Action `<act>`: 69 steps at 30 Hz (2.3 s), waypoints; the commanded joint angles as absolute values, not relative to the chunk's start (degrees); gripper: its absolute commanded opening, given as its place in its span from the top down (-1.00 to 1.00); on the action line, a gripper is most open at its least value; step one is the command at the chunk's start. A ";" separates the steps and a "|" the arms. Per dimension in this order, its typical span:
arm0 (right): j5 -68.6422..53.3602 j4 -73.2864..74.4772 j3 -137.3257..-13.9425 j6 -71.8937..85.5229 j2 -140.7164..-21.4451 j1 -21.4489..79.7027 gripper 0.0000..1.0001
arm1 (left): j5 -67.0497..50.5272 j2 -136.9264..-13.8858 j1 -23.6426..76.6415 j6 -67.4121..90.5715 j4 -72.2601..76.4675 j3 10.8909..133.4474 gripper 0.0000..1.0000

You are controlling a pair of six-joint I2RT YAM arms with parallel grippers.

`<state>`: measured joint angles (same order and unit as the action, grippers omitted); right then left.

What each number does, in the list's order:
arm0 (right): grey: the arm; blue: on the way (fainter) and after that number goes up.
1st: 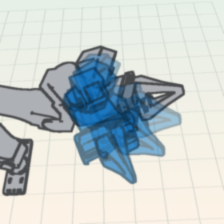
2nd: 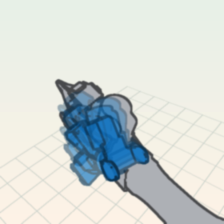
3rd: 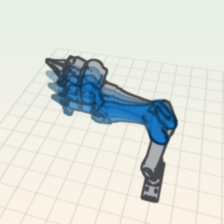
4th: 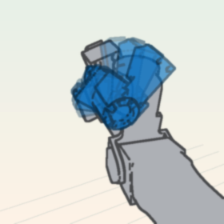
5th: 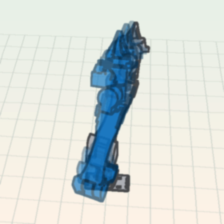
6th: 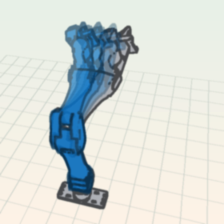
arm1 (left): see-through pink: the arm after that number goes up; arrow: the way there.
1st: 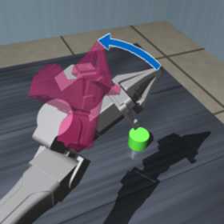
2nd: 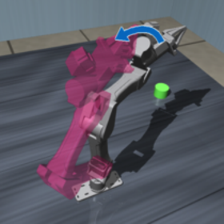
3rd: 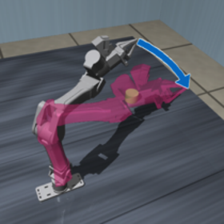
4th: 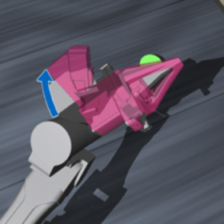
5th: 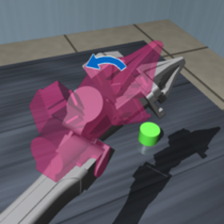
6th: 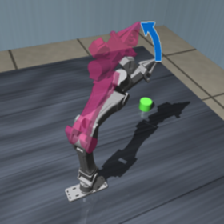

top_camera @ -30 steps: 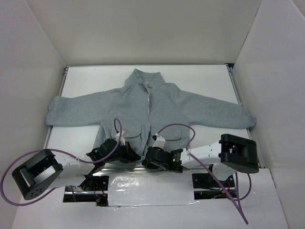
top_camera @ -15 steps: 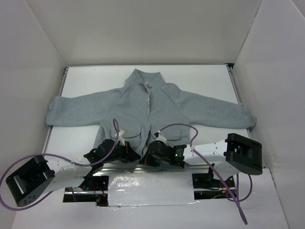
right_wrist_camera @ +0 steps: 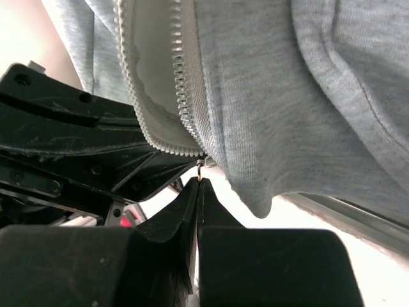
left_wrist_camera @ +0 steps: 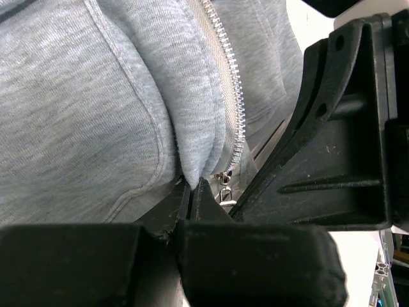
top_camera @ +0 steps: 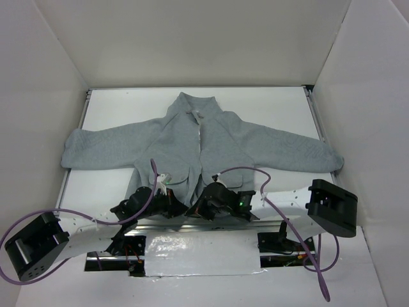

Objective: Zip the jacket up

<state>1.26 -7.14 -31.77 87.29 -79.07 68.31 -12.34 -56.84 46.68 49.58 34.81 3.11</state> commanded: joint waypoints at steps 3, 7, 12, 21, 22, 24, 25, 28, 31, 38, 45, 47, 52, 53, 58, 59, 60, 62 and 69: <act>0.35 -11.33 -28.84 93.95 -76.56 67.41 1.00 | -14.59 -56.25 47.55 47.90 39.55 -1.58 1.00; 0.26 -15.90 -25.14 98.78 -74.98 66.36 1.00 | -14.94 -56.42 47.99 47.72 40.25 -1.58 1.00; 3.34 -18.01 -20.84 104.76 -71.72 65.39 1.00 | -14.94 -57.39 49.13 47.72 42.10 -1.85 1.00; -1.39 -30.73 -18.20 111.70 -73.12 62.84 1.00 | -12.66 -58.80 51.24 47.20 42.98 -1.41 1.00; -2.45 -31.63 -17.93 112.67 -73.91 62.93 1.00 | -12.57 -58.80 51.50 47.02 42.89 -1.32 1.00; -3.60 -31.82 -18.63 113.90 -74.62 62.84 1.00 | -11.87 -58.71 51.85 46.85 42.37 -1.06 1.00; -3.95 -31.90 -18.55 114.78 -74.79 62.84 1.00 | -11.78 -58.71 52.03 46.67 42.36 -1.05 1.00; -5.62 -35.15 -16.71 120.29 -76.02 62.93 1.00 | -11.34 -58.80 52.38 46.41 41.84 -0.88 1.00; -6.33 -43.30 -12.77 125.67 -78.83 62.75 1.00 | -11.34 -58.71 52.56 46.41 41.92 -0.79 1.00; -3.18 -57.82 -8.27 133.85 -83.50 63.54 1.00 | -11.07 -58.71 53.44 45.79 41.13 -0.44 1.00; 1.48 -61.79 -7.47 134.38 -81.30 63.02 1.00 | -9.58 -58.80 54.93 45.62 40.34 -0.44 1.00; 2.63 -61.79 -7.12 135.17 -81.04 62.84 1.00 | -9.41 -58.97 55.19 45.53 40.25 -0.44 1.00; 10.18 -67.84 -3.34 138.07 -81.73 61.88 1.00 | -8.53 -59.59 56.42 45.53 40.34 -0.44 1.00; 10.54 -69.77 -3.08 137.90 -82.26 61.44 1.00 | -8.53 -59.76 56.60 45.44 40.43 -0.44 1.00; 9.68 -69.18 -4.92 136.76 -81.92 58.63 1.00 | -7.83 -61.43 58.18 45.44 41.22 -0.44 1.00; 7.84 -68.56 -5.62 135.89 -81.83 58.28 1.00 | -7.56 -61.61 58.44 45.53 41.05 -0.44 1.00; 7.30 -68.21 -6.84 135.44 -81.91 58.10 1.00 | -7.38 -61.61 58.53 45.53 40.87 1.04 1.00; 6.94 -68.73 -7.64 135.18 -82.70 57.22 1.00 | -6.77 -61.17 59.06 45.61 40.43 0.88 1.00; 3.35 -69.96 -12.64 132.28 -87.97 47.91 1.00 | -3.61 -55.47 60.64 45.88 34.38 1.06 1.00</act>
<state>0.19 -63.37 -8.45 114.04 -86.46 52.18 -1.26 -57.52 58.85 46.63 39.35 2.90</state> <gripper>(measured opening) 0.007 0.052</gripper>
